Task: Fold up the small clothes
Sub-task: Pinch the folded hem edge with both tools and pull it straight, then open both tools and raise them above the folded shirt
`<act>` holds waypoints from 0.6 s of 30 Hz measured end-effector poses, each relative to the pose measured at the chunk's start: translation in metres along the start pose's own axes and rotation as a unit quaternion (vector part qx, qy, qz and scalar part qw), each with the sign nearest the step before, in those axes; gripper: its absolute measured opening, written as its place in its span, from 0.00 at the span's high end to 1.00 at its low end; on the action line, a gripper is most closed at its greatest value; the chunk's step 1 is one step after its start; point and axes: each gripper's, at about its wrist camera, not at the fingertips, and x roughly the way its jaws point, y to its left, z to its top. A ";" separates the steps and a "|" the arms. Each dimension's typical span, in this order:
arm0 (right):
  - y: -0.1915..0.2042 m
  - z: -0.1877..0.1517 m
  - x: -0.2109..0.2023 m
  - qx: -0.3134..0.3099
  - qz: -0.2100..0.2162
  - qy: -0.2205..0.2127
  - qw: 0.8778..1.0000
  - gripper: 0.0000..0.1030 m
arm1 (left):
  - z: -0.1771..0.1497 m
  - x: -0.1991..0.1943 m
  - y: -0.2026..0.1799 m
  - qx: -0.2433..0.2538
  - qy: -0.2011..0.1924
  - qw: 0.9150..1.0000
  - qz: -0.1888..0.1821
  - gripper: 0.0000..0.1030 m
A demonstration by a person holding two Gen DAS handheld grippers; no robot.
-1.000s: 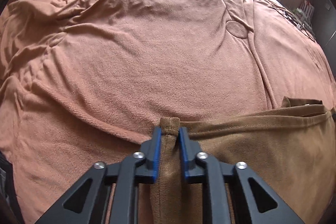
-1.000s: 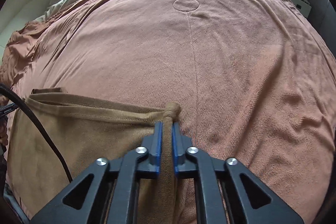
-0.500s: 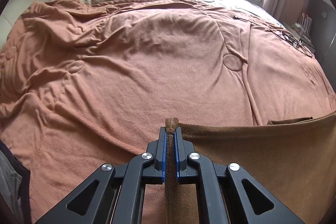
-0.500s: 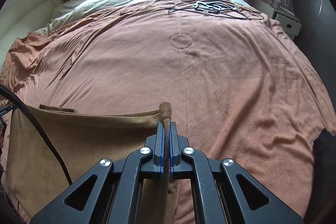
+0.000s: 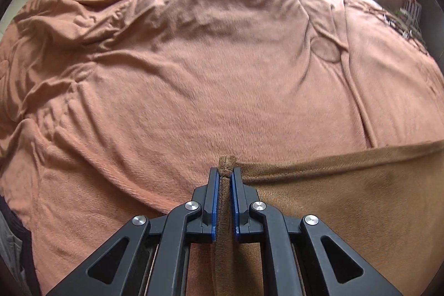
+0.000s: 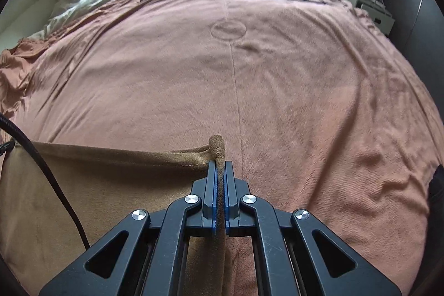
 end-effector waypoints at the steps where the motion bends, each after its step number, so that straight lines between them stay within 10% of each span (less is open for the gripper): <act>1: 0.000 0.001 0.002 -0.003 -0.015 0.005 1.000 0.92 | -0.001 0.000 -0.001 0.000 0.001 1.000 0.001 0.89; 6: 0.003 -0.001 -0.019 -0.020 -0.041 -0.012 0.999 0.43 | -0.006 -0.018 0.003 -0.010 -0.013 1.000 -0.027 0.60; 18: 0.017 -0.048 -0.092 -0.045 0.001 -0.031 0.998 0.43 | -0.049 -0.075 -0.007 0.020 -0.021 0.995 -0.096 0.59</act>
